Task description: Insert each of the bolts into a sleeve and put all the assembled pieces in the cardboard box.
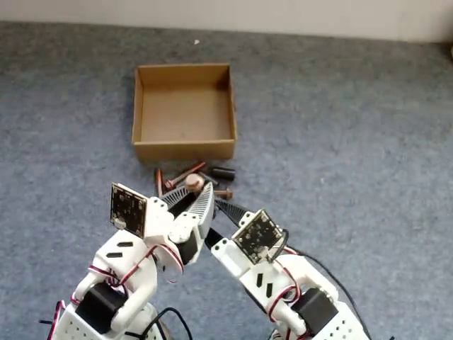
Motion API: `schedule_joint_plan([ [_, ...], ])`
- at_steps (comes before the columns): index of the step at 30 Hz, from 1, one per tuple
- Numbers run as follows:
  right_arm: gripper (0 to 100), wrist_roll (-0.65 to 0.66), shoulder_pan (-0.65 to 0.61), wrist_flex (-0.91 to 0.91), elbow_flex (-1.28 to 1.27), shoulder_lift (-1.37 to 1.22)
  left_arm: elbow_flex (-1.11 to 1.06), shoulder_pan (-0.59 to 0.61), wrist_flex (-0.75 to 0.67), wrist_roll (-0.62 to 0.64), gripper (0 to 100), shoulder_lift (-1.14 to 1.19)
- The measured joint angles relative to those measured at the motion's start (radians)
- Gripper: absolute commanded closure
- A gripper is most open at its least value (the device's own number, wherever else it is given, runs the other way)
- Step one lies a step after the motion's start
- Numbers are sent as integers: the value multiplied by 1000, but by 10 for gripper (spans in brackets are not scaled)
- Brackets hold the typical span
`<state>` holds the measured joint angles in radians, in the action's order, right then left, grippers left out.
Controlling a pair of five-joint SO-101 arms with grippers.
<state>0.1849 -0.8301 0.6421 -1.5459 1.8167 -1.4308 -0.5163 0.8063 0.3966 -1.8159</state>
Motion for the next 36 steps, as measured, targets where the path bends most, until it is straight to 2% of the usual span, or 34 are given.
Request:
schedule_joint_plan([
  [8,994,-2,5,2,3,0,55,-21,190,0,761,0],
  [13,994,-2,18,2,3,0,64,-21,213,-9,764,0],
  [19,994,2,104,2,2,0,74,18,218,-114,765,-2],
  [28,994,2,216,0,-5,2,141,373,235,-130,765,2],
  [36,994,2,267,0,-75,2,94,672,295,-133,766,3],
])
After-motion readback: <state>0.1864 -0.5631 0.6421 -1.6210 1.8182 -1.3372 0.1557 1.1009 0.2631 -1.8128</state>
